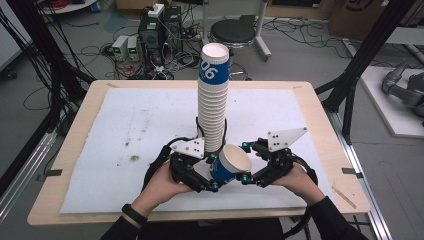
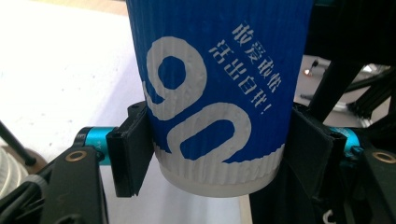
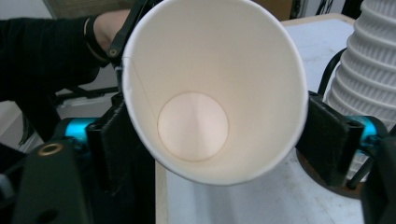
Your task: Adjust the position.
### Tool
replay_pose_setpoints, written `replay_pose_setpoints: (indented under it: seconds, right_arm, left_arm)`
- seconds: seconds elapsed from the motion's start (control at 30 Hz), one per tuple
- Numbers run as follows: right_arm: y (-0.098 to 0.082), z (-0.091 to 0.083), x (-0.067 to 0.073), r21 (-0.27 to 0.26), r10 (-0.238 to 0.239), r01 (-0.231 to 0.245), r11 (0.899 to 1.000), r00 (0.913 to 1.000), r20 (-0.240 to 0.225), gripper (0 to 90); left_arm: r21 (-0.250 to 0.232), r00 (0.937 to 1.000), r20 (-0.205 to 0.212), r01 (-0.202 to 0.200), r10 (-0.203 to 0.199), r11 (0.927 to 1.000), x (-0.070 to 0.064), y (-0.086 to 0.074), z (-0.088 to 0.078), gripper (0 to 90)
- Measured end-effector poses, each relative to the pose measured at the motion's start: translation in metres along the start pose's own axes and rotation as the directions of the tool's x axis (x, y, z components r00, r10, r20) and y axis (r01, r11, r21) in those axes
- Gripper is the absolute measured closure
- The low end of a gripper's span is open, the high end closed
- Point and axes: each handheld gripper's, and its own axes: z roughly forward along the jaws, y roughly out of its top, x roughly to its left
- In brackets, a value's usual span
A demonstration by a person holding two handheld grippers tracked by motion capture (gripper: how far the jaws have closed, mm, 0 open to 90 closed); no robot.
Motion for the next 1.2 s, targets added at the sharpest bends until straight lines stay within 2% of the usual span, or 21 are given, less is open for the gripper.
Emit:
replay_pose_setpoints:
  seconds: [0.03,0.17,0.27,0.37,0.5,0.63,0.7,0.9,0.97,1.0,1.03,1.1,1.2]
  right_arm:
    - [0.000,0.000,0.000,-0.014,0.010,-0.010,1.000,0.9999,0.001,18.6]
    - [0.000,-0.002,-0.001,-0.087,0.050,-0.050,0.995,0.9987,-0.007,18.5]
    - [0.001,-0.003,0.000,-0.121,0.072,-0.075,0.990,0.9970,-0.026,18.5]
    - [0.001,-0.001,0.001,-0.161,0.082,-0.085,0.983,0.9963,-0.023,18.5]
    - [0.002,0.001,0.001,-0.211,0.113,-0.117,0.970,0.9930,-0.035,18.6]
    - [0.002,0.001,-0.001,-0.227,0.130,-0.139,0.964,0.9901,-0.054,18.7]
    - [0.001,0.001,-0.001,-0.226,0.126,-0.135,0.965,0.9907,-0.053,20.4]
    - [0.002,0.000,-0.001,-0.222,0.102,-0.110,0.969,0.9936,-0.049,23.7]
    - [0.002,-0.001,-0.001,-0.206,0.096,-0.103,0.973,0.9944,-0.045,24.1]
    - [0.002,-0.001,-0.001,-0.206,0.096,-0.103,0.973,0.9944,-0.045,24.1]
    - [0.004,0.000,0.000,-0.182,0.075,-0.079,0.980,0.9967,-0.030,24.3]
    - [0.006,0.001,0.003,-0.156,0.054,-0.054,0.986,0.9985,-0.005,24.4]
    - [0.008,0.003,0.005,-0.132,0.036,-0.035,0.991,0.9994,0.004,24.7]
  left_arm:
    - [-0.036,1.0000,-0.002,-0.001,0.001,0.9993,0.000,-0.001,0.000,29.9]
    - [-0.113,1.0000,-0.007,0.001,-0.002,0.9935,0.001,-0.004,-0.003,30.1]
    - [-0.161,1.0000,-0.003,0.002,-0.003,0.9870,0.002,-0.005,-0.005,30.1]
    - [-0.198,0.9999,0.002,0.013,-0.013,0.9800,0.002,-0.007,-0.005,30.1]
    - [-0.209,0.9999,-0.002,0.011,-0.012,0.9779,0.002,-0.007,-0.004,30.1]
    - [-0.219,0.9999,-0.001,0.015,-0.016,0.9757,0.002,-0.008,0.001,30.1]
    - [-0.226,0.9999,0.002,0.012,-0.012,0.9741,0.002,-0.008,0.002,30.1]
    - [-0.218,0.9999,-0.006,0.007,-0.008,0.9759,0.001,-0.007,0.002,30.1]
    - [-0.187,0.9999,-0.012,0.009,-0.011,0.9822,0.000,-0.006,0.003,29.7]
    - [-0.187,0.9999,-0.012,0.009,-0.011,0.9822,0.000,-0.006,0.003,29.5]
    - [-0.164,0.9993,-0.035,0.007,-0.013,0.9864,-0.002,-0.005,0.004,28.4]
    - [-0.154,0.9989,-0.041,0.014,-0.021,0.9880,-0.003,-0.004,0.007,24.5]
    - [-0.136,0.9986,-0.050,0.009,-0.016,0.9906,-0.004,-0.003,0.009,23.3]
